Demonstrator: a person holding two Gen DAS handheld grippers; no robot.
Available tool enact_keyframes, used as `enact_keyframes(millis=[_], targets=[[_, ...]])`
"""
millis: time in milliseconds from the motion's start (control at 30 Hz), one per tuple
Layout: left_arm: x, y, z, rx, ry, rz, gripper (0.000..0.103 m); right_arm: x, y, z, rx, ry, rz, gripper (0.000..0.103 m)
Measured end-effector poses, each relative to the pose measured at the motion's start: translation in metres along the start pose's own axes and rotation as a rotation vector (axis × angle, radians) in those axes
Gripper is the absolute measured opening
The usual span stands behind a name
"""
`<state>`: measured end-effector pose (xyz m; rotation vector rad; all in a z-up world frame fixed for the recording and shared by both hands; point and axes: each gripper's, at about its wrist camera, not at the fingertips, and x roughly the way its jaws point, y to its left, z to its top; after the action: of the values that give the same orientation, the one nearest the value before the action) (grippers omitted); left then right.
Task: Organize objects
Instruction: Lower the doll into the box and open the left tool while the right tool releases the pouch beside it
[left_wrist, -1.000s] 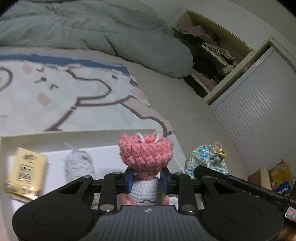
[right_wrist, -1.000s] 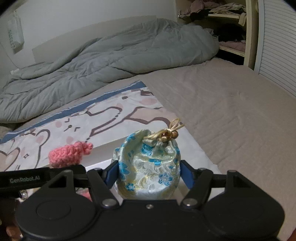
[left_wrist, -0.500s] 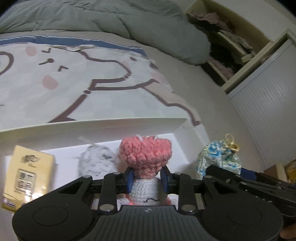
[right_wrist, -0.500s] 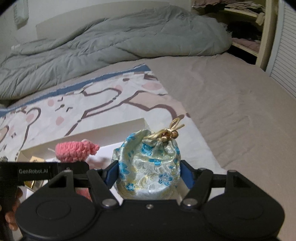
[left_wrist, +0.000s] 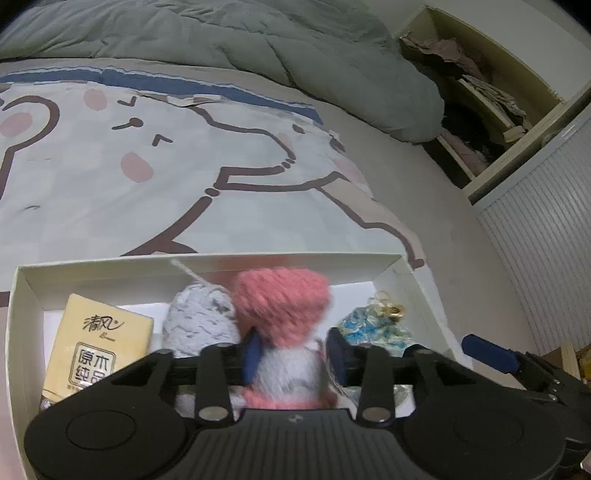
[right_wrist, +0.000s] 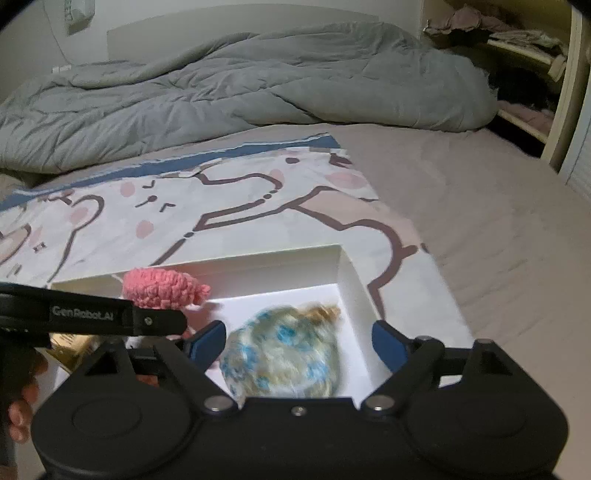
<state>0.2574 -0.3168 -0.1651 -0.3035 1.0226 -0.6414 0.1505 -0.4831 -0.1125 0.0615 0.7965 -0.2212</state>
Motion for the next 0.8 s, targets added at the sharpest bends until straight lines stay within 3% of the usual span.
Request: enact_keyframes(millis=[67,200,367,433,700,800], targets=[[-0.003,-0.002,-0.001,0.003,0.005,-0.004,0.052,-0.003,-0.004,0.000,0.021,0.007,0.008,0.088],[-0.009,-0.007,-0.002,0.023,0.018,-0.007,0.052,-0.010,-0.009,-0.003,0.042,0.037,0.054,0.085],[-0.018,-0.012,-0.004,0.063,0.044,0.011,0.049,-0.013,0.000,-0.012,-0.017,0.122,0.103,0.069],[-0.018,-0.015,-0.005,0.087,0.067,0.033,0.041,-0.007,0.005,-0.017,-0.037,0.162,0.115,0.056],[-0.010,-0.019,-0.009,0.116,0.040,0.024,0.041,0.016,0.005,-0.029,-0.056,0.175,0.000,0.034],[-0.005,-0.020,-0.010,0.104,0.031,-0.010,0.041,0.016,-0.004,-0.029,-0.007,0.147,-0.042,0.033]])
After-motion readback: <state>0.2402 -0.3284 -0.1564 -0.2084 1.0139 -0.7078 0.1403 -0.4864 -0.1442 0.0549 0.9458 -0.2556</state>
